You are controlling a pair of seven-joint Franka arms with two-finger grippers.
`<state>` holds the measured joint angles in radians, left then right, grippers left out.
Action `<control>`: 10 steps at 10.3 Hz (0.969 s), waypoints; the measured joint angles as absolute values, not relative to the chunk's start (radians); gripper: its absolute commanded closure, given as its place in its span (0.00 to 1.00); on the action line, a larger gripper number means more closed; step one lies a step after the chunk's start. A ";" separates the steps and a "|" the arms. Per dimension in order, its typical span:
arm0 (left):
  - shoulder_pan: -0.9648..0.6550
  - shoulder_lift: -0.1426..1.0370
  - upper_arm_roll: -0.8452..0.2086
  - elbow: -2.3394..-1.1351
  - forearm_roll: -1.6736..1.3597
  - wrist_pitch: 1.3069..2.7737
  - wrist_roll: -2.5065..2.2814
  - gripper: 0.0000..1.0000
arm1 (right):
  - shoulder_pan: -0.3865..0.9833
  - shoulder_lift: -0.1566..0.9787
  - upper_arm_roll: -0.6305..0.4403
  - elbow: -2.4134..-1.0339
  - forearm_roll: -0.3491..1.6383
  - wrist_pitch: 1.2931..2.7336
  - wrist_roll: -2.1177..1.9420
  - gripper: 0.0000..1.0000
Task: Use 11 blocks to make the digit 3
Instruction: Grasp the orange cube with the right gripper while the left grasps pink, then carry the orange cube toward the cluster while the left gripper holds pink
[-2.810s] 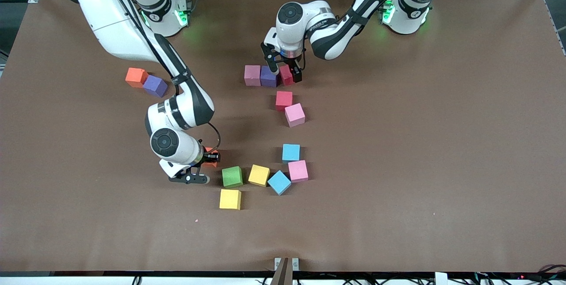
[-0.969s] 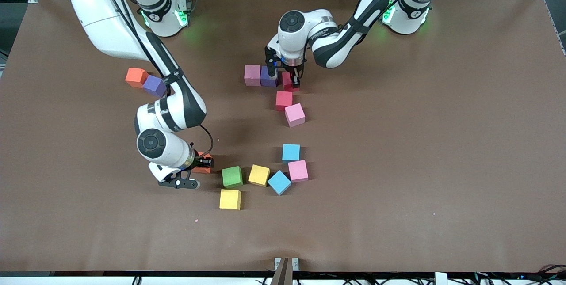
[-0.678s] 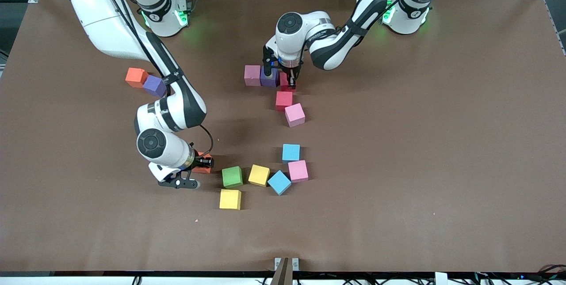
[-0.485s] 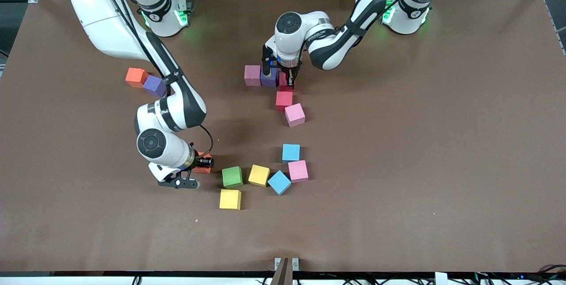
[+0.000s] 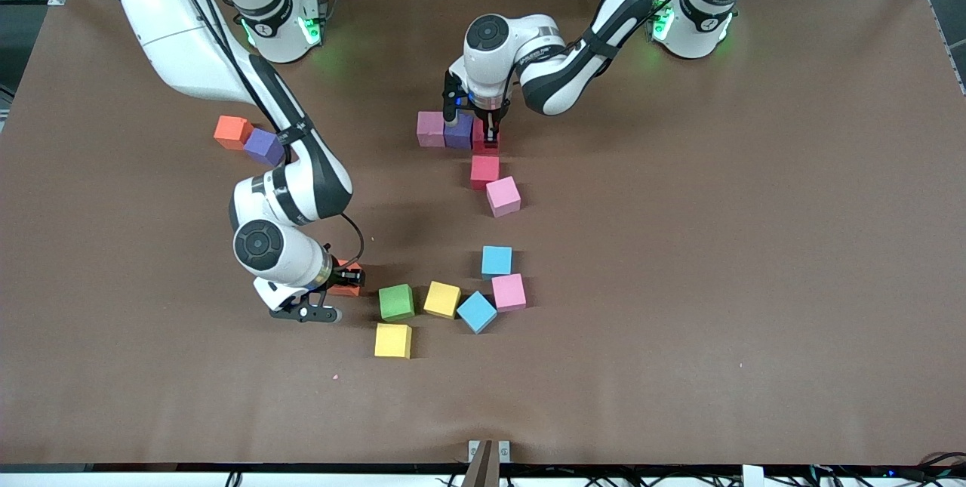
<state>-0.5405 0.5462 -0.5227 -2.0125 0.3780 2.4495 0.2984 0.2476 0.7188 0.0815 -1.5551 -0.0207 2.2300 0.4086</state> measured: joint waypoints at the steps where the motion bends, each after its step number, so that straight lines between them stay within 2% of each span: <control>1: -0.542 0.546 -0.523 -2.012 0.378 2.449 0.299 0.87 | 0.248 0.719 0.082 -1.555 -0.021 2.230 0.409 0.87; 10: -0.547 0.546 -0.523 -2.013 0.378 2.448 0.299 0.87 | 0.248 0.719 0.082 -1.555 -0.021 2.230 0.409 0.89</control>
